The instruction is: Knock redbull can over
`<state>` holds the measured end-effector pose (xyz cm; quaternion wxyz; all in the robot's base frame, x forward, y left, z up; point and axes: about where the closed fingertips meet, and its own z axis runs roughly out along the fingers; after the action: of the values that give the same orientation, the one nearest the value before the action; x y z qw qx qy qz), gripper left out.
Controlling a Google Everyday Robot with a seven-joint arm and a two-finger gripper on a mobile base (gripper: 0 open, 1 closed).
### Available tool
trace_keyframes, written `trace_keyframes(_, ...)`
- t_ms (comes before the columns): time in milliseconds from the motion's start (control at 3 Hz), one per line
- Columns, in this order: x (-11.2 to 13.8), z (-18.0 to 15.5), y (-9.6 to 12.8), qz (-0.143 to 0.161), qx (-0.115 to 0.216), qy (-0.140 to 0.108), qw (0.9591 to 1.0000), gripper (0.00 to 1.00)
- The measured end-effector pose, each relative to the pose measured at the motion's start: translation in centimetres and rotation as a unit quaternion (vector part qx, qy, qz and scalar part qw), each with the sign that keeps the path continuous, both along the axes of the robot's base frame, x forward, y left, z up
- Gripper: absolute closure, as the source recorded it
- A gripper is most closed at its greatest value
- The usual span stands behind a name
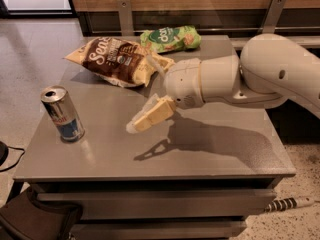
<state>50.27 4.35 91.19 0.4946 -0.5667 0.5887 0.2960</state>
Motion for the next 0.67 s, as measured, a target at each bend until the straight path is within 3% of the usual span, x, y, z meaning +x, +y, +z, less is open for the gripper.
trace_keyframes(667,0.6,-1.5,7.4,0.016,0.071,0.004,0.9973,0.00)
